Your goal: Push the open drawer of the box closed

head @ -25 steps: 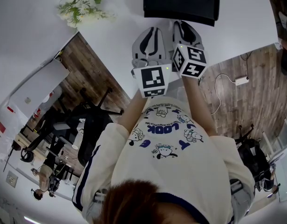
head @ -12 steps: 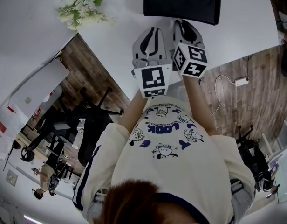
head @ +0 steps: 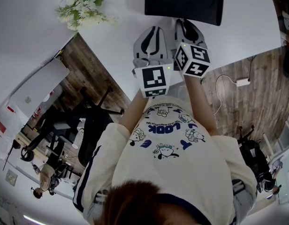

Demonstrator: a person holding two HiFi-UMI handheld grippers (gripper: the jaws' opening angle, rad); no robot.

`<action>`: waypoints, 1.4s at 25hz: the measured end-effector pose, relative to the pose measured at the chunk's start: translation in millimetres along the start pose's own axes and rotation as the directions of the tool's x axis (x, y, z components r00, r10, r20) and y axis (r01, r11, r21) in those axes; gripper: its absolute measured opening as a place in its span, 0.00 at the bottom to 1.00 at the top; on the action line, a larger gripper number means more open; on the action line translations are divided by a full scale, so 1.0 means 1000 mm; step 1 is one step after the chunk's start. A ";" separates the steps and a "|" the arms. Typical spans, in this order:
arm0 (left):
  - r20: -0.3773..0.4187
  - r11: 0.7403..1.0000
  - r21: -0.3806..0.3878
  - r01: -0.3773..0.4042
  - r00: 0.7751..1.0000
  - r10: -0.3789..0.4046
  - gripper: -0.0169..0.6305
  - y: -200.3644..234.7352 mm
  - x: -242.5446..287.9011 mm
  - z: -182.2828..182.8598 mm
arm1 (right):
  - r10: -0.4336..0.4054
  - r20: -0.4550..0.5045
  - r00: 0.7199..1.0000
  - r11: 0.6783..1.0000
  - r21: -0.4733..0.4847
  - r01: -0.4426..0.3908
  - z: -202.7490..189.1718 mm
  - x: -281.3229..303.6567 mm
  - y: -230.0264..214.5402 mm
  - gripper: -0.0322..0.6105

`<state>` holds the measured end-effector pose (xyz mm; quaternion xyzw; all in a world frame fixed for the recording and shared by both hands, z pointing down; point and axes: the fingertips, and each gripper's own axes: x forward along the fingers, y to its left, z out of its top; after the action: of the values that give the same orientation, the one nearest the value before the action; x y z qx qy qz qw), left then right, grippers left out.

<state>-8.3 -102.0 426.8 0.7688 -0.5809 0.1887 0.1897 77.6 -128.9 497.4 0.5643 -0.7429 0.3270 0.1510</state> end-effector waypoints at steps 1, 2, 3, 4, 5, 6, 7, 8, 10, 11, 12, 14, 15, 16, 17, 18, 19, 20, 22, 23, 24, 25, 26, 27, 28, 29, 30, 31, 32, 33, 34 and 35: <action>0.000 1.000 -0.001 -0.001 1.000 0.001 0.09 0.000 0.000 0.000 | 0.001 0.000 1.000 1.000 0.004 -0.001 0.000 0.000 0.000 0.18; 0.001 1.000 -0.001 -0.002 1.000 0.002 0.09 0.000 0.000 0.000 | 0.001 0.000 1.000 1.000 0.006 -0.001 -0.001 0.001 0.000 0.18; 0.002 1.000 -0.002 -0.003 1.000 0.003 0.09 0.001 -0.001 0.000 | 0.000 0.001 1.000 1.000 0.006 0.000 0.000 0.001 0.000 0.18; 0.003 1.000 -0.003 -0.004 1.000 0.004 0.09 0.001 -0.001 0.000 | -0.001 0.002 1.000 1.000 0.004 0.001 0.000 0.001 0.000 0.18; 0.004 1.000 -0.004 -0.004 1.000 0.004 0.09 0.002 -0.002 0.000 | -0.002 0.004 1.000 1.000 0.003 0.002 0.000 0.002 0.000 0.18; 0.006 1.000 -0.005 -0.004 1.000 0.004 0.09 0.002 -0.002 0.001 | -0.003 0.006 1.000 1.000 0.002 0.003 0.000 0.002 0.000 0.18; 0.008 1.000 -0.006 -0.004 1.000 0.004 0.09 0.002 -0.003 0.001 | -0.003 0.008 1.000 1.000 0.001 0.003 0.000 0.003 0.000 0.18; 0.010 1.000 -0.007 -0.002 1.000 0.002 0.09 0.002 -0.004 0.002 | -0.001 0.010 1.000 1.000 0.000 0.001 0.001 0.003 0.000 0.18; 0.019 1.000 -0.007 0.001 1.000 -0.001 0.09 0.001 -0.007 0.004 | 0.008 0.014 1.000 1.000 -0.007 -0.008 0.002 0.002 0.002 0.19; 0.025 1.000 -0.005 0.001 1.000 -0.001 0.09 0.001 -0.009 0.005 | 0.014 0.017 1.000 1.000 -0.009 -0.013 0.002 0.000 0.004 0.22; 0.030 1.000 -0.003 0.001 1.000 -0.001 0.09 0.000 -0.011 0.006 | 0.018 0.020 1.000 1.000 -0.009 -0.018 0.003 -0.002 0.005 0.25; 0.039 1.000 -0.002 -0.001 0.999 0.001 0.09 0.000 -0.015 0.008 | 0.022 0.034 0.999 1.000 -0.008 -0.021 0.005 -0.007 0.008 0.28; 0.043 1.000 -0.002 -0.001 0.999 0.001 0.09 0.000 -0.018 0.009 | 0.020 0.043 0.999 1.000 -0.009 -0.020 0.007 -0.011 0.010 0.28; 0.050 1.000 0.000 -0.002 0.999 0.002 0.09 0.000 -0.020 0.011 | 0.017 0.055 0.998 1.000 -0.012 -0.016 0.009 -0.015 0.011 0.28; 0.057 1.000 0.002 -0.002 0.998 0.002 0.09 0.000 -0.022 0.013 | 0.012 0.067 0.998 1.000 -0.018 -0.010 0.012 -0.020 0.013 0.28; 0.065 1.000 0.005 -0.002 0.998 0.002 0.09 0.001 -0.025 0.016 | 0.005 0.081 0.997 1.000 -0.026 -0.003 0.014 -0.024 0.014 0.28; 0.074 1.000 0.007 -0.002 0.997 0.001 0.09 0.001 -0.027 0.018 | 0.001 0.094 0.996 0.999 -0.033 0.003 0.017 -0.029 0.016 0.27; 0.082 1.000 0.009 -0.002 0.997 0.001 0.09 0.001 -0.030 0.020 | -0.001 0.106 0.994 0.999 -0.038 0.005 0.019 -0.034 0.018 0.27; 0.098 1.000 0.014 -0.001 0.995 0.000 0.09 0.001 -0.035 0.024 | 0.000 0.129 0.992 0.999 -0.043 0.006 0.024 -0.043 0.022 0.23; 0.106 1.000 0.016 0.000 0.994 -0.002 0.09 0.000 -0.038 0.027 | -0.002 0.141 0.990 0.999 -0.046 0.008 0.026 -0.049 0.024 0.20; 0.114 1.000 0.018 0.002 0.993 -0.004 0.09 -0.001 -0.041 0.029 | -0.004 0.155 0.988 0.999 -0.053 0.012 0.028 -0.054 0.026 0.17; 0.123 1.000 0.021 0.004 0.992 -0.007 0.09 -0.001 -0.044 0.031 | -0.006 0.169 0.986 0.998 -0.063 0.017 0.031 -0.059 0.028 0.16; 0.133 1.000 0.025 0.006 0.991 -0.009 0.09 -0.002 -0.047 0.034 | -0.008 0.183 0.983 0.997 -0.075 0.022 0.033 -0.065 0.030 0.15; 0.142 1.000 0.029 0.008 0.990 -0.012 0.09 -0.002 -0.050 0.036 | -0.010 0.196 0.981 0.996 -0.085 0.027 0.035 -0.070 0.032 0.14; 0.150 0.999 0.033 0.011 0.989 -0.016 0.09 -0.004 -0.052 0.038 | -0.011 0.206 0.979 0.995 -0.094 0.031 0.037 -0.075 0.034 0.14; 0.159 0.999 0.037 0.013 0.987 -0.019 0.09 -0.005 -0.055 0.041 | -0.014 0.215 0.977 0.994 -0.101 0.036 0.039 -0.081 0.035 0.14; 0.167 0.999 0.040 0.015 0.986 -0.022 0.09 -0.007 -0.058 0.043 | -0.017 0.225 0.974 0.993 -0.106 0.042 0.041 -0.086 0.037 0.14; 0.176 0.999 0.043 0.018 0.984 -0.025 0.09 -0.008 -0.060 0.047 | -0.019 0.238 0.971 0.993 -0.110 0.047 0.044 -0.092 0.038 0.14; 0.186 0.999 0.047 0.019 0.982 -0.028 0.09 -0.010 -0.063 0.050 | -0.021 0.253 0.967 0.992 -0.112 0.051 0.048 -0.097 0.039 0.14; 0.195 0.998 0.051 0.021 0.980 -0.031 0.09 -0.011 -0.065 0.053 | -0.022 0.269 0.963 0.992 -0.114 0.055 0.051 -0.102 0.040 0.14; 0.205 0.998 0.055 0.023 0.978 -0.034 0.09 -0.012 -0.067 0.055 | -0.022 0.285 0.958 0.991 -0.119 0.058 0.055 -0.107 0.042 0.13; 0.213 0.998 0.060 0.025 0.976 -0.038 0.09 -0.014 -0.069 0.058 | -0.021 0.301 0.954 0.990 -0.125 0.061 0.058 -0.112 0.043 0.13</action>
<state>-8.7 -71.0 341.0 0.7988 -0.5801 0.1181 0.1069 81.3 -77.7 374.6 0.6112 -0.7653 0.1846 0.0811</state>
